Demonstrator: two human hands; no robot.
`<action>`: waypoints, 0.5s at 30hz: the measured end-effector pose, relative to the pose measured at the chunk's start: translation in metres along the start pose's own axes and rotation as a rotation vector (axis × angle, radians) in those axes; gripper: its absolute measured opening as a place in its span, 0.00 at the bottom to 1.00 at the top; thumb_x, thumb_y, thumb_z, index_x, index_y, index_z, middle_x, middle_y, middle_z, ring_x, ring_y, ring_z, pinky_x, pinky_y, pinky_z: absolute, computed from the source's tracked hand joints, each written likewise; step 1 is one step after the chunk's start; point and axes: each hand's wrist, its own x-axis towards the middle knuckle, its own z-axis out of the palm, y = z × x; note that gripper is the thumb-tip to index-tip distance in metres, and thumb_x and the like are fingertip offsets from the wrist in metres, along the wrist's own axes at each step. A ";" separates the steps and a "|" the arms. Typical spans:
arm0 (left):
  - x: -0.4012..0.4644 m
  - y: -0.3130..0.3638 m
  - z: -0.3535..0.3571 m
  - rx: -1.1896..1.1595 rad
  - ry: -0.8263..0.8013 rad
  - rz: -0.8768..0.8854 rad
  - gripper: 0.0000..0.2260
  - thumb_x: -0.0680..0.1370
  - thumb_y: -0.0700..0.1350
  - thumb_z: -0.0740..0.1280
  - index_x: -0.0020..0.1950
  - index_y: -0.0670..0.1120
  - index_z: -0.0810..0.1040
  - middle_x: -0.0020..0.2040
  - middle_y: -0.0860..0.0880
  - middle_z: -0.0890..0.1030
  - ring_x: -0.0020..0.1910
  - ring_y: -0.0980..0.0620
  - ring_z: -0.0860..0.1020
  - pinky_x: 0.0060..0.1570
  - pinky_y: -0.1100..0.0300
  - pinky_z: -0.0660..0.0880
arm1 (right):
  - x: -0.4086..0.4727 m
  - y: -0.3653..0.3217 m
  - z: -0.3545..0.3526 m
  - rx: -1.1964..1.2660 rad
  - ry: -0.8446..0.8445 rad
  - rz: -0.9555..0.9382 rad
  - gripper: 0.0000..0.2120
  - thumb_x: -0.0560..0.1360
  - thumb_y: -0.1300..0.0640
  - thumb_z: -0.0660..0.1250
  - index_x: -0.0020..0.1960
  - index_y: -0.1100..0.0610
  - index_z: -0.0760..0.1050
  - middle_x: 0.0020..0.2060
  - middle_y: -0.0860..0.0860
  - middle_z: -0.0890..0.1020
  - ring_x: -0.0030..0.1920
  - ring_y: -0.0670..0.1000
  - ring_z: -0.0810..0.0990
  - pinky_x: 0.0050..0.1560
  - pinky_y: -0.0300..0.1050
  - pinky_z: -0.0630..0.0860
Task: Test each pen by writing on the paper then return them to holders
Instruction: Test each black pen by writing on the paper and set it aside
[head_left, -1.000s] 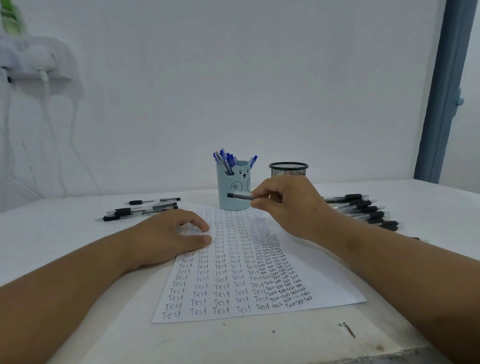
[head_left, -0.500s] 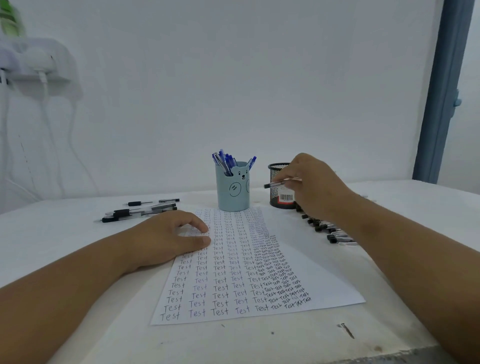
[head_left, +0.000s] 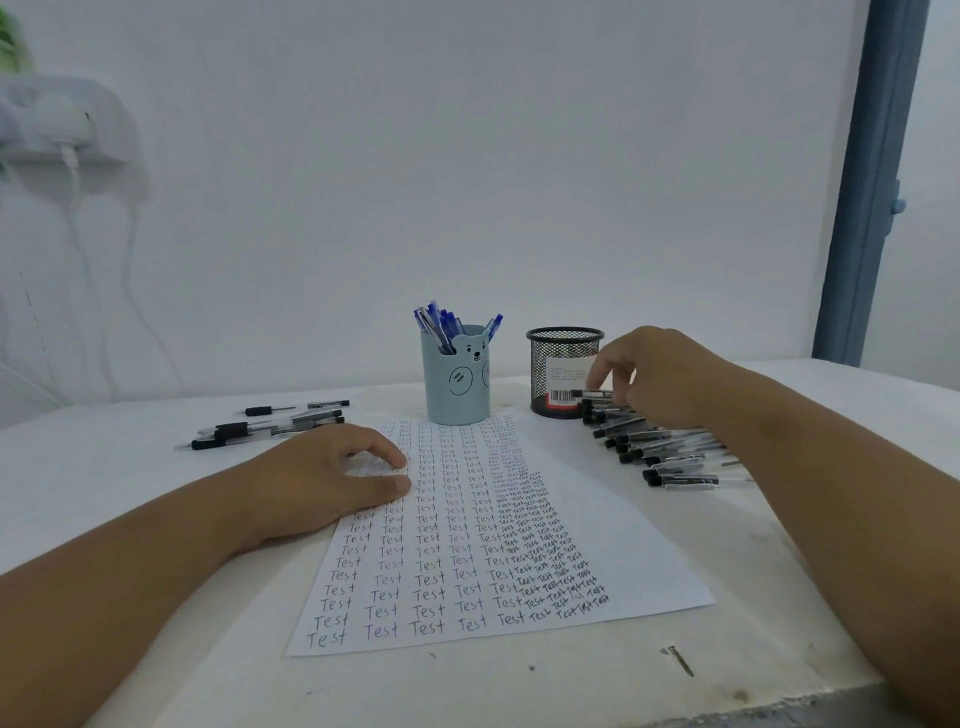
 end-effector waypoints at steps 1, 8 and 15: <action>0.000 0.000 0.000 -0.002 0.000 0.000 0.16 0.69 0.66 0.72 0.54 0.64 0.81 0.63 0.65 0.75 0.65 0.61 0.70 0.63 0.59 0.64 | 0.000 0.001 -0.001 -0.010 -0.006 0.001 0.21 0.73 0.72 0.59 0.51 0.50 0.83 0.46 0.50 0.82 0.38 0.47 0.76 0.34 0.38 0.70; 0.000 -0.001 0.000 -0.011 -0.005 0.002 0.16 0.68 0.67 0.72 0.54 0.65 0.81 0.63 0.65 0.75 0.66 0.61 0.71 0.64 0.58 0.64 | 0.004 0.004 0.001 -0.099 -0.043 0.055 0.21 0.73 0.70 0.62 0.43 0.44 0.80 0.44 0.46 0.80 0.46 0.52 0.80 0.48 0.47 0.80; 0.000 0.000 0.000 -0.023 -0.005 0.005 0.18 0.66 0.68 0.71 0.53 0.65 0.81 0.63 0.65 0.75 0.66 0.62 0.71 0.65 0.59 0.64 | 0.001 -0.003 0.004 -0.026 -0.016 0.028 0.17 0.70 0.68 0.62 0.42 0.45 0.75 0.47 0.45 0.77 0.51 0.54 0.78 0.51 0.49 0.78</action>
